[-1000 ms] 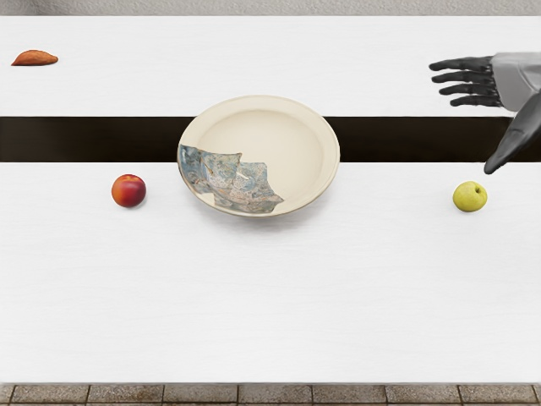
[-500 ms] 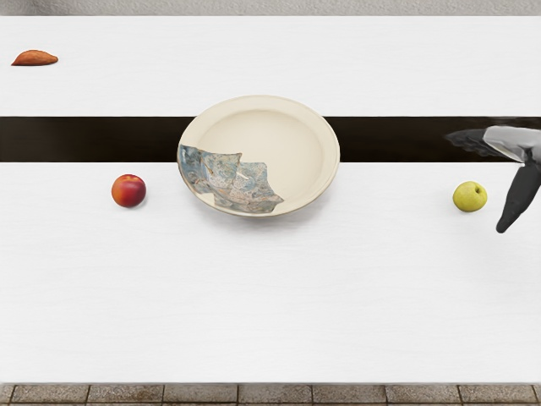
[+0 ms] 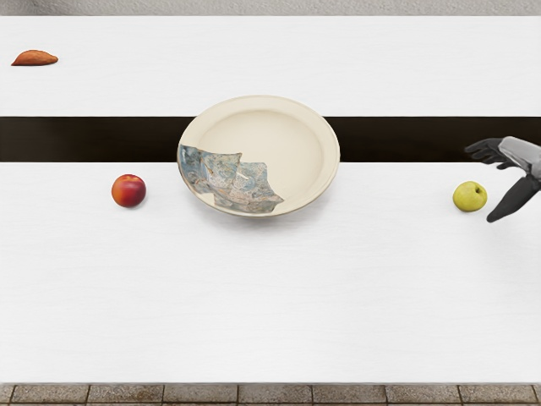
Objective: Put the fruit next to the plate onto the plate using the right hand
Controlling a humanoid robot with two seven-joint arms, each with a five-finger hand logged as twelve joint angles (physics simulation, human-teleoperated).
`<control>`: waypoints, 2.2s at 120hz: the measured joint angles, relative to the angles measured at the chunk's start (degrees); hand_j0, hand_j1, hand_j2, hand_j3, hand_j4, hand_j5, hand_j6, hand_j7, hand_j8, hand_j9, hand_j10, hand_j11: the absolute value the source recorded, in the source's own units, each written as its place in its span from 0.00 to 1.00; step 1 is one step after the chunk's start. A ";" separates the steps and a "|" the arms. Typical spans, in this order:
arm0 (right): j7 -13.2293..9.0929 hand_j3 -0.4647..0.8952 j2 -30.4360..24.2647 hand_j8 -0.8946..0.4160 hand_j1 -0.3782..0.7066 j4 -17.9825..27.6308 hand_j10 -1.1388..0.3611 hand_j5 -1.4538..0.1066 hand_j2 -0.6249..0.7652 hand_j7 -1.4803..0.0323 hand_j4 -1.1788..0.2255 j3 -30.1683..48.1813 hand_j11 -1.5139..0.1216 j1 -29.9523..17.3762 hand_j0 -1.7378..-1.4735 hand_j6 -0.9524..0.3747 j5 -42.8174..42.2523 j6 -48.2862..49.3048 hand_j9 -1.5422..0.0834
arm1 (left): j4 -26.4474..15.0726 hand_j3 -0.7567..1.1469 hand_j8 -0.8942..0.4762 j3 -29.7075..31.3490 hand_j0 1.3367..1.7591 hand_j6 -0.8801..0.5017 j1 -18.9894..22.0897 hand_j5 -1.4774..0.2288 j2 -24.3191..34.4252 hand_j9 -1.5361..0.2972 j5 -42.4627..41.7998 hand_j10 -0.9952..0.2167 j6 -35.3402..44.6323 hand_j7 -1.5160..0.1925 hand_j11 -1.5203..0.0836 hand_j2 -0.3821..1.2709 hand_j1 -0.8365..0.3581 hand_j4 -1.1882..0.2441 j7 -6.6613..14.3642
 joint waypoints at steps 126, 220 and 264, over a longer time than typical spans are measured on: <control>-0.30 0.34 10.63 0.38 0.46 -9.36 0.50 0.61 0.40 0.64 0.56 -2.02 0.61 -4.60 0.30 0.42 -3.65 -10.62 0.64 | 0.00 0.40 0.47 0.00 0.76 0.46 0.00 0.68 0.00 0.66 0.00 0.62 0.00 0.70 0.75 0.26 0.75 0.66 0.00; 0.30 0.34 13.75 0.34 0.58 -12.89 0.35 0.52 0.45 0.49 0.38 -3.42 0.50 -4.89 0.36 0.39 -4.67 -12.83 0.52 | 0.00 0.40 0.47 -0.03 0.76 0.46 0.00 0.68 0.00 0.66 0.01 0.62 -0.01 0.70 0.75 0.26 0.75 0.66 -0.01; 0.32 0.34 10.58 0.30 0.54 -11.14 0.36 0.48 0.52 0.49 0.41 -2.36 0.49 -3.22 0.33 0.34 -0.33 -9.18 0.51 | 0.00 0.40 0.47 0.00 0.76 0.46 0.00 0.68 0.00 0.66 0.00 0.62 -0.01 0.70 0.75 0.26 0.75 0.66 0.00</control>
